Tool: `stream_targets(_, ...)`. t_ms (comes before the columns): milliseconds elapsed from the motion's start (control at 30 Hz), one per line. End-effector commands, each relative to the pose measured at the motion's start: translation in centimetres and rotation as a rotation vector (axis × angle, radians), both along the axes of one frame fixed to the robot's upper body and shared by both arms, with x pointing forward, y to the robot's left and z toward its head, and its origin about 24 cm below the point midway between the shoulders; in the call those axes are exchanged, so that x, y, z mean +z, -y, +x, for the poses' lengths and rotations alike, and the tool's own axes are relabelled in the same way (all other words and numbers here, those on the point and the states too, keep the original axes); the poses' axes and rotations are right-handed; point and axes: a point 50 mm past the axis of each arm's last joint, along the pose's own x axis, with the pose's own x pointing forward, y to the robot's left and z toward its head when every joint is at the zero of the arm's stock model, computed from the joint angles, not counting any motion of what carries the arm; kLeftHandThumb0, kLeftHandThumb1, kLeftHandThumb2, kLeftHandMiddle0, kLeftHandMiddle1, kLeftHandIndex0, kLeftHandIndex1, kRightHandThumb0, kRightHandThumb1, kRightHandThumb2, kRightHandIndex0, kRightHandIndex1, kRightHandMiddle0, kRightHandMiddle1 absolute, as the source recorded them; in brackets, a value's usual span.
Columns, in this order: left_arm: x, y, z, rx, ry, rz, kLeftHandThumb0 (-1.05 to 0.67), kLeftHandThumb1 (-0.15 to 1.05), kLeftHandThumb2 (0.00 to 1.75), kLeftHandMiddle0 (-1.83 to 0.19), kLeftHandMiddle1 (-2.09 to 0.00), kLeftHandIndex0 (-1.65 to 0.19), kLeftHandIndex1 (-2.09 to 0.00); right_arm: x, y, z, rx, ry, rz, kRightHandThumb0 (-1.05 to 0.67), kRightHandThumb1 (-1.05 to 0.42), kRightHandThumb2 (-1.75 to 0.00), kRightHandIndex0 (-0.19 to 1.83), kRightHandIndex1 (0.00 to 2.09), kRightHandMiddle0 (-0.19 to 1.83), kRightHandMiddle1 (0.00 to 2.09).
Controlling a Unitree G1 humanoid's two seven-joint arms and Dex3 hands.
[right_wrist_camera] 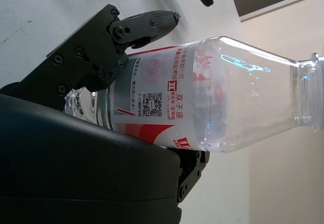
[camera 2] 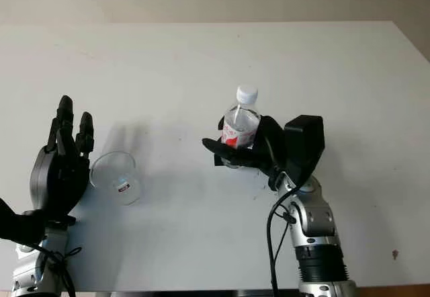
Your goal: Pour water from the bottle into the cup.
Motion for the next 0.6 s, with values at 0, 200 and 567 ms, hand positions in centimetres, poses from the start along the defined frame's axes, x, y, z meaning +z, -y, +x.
stream_targets(0,-2.1,-0.4,-1.0,0.019,-0.085,-0.024,-0.8,1.05,0.59,0.19,0.0,0.19,0.0,-0.9,-0.1,-0.4,0.003,-0.007,-0.017,-0.43,-1.05,-0.46,1.27,2.09,0.78,2.09)
stream_targets(200,-2.0,-0.4,-1.0,0.015,-0.08,-0.026,-0.79,1.05,0.6,0.19,0.0,0.19,0.0,-1.5,0.0,-0.6,-0.018,0.052,-0.115,-0.48,-1.05,-0.25,0.48,2.09,0.15,2.09)
stream_targets(567,-1.7,-0.4,-0.9,0.014,-0.076,-0.024,-0.78,1.05,0.6,0.19,-0.01,0.19,0.0,-2.8,0.8,-1.7,0.034,0.124,-0.214,-0.63,-1.02,-0.05,-0.04,0.74,-0.07,0.83)
